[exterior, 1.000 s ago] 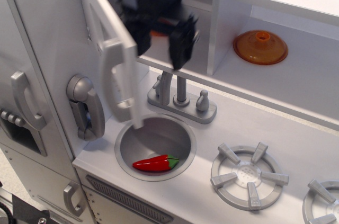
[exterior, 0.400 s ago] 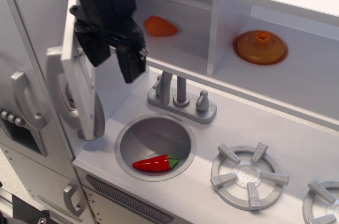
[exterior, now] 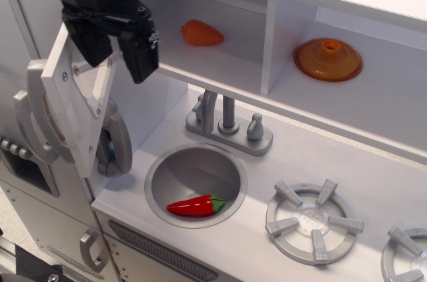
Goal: Open microwave
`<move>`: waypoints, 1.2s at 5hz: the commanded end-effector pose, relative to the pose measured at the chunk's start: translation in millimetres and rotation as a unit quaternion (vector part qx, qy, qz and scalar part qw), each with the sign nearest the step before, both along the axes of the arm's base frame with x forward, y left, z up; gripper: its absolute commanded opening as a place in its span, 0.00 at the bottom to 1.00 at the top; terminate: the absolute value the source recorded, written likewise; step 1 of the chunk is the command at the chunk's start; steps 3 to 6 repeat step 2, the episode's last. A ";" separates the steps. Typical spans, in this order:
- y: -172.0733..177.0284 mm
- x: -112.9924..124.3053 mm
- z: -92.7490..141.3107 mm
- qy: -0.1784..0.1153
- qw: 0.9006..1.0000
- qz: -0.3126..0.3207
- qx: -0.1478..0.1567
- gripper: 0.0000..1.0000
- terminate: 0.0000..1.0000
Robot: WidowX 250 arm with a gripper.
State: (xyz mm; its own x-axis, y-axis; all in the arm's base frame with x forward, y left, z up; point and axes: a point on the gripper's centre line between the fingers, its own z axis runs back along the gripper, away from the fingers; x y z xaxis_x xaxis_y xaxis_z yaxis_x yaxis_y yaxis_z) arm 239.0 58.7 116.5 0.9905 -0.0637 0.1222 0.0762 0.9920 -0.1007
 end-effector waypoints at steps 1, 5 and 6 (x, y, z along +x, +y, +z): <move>-7.6 8.2 51.5 -0.049 0.998 0.027 -0.035 1.00 0.00; -7.6 8.2 51.5 -0.049 0.998 0.027 -0.035 1.00 1.00; -7.6 8.2 51.5 -0.049 0.998 0.027 -0.035 1.00 1.00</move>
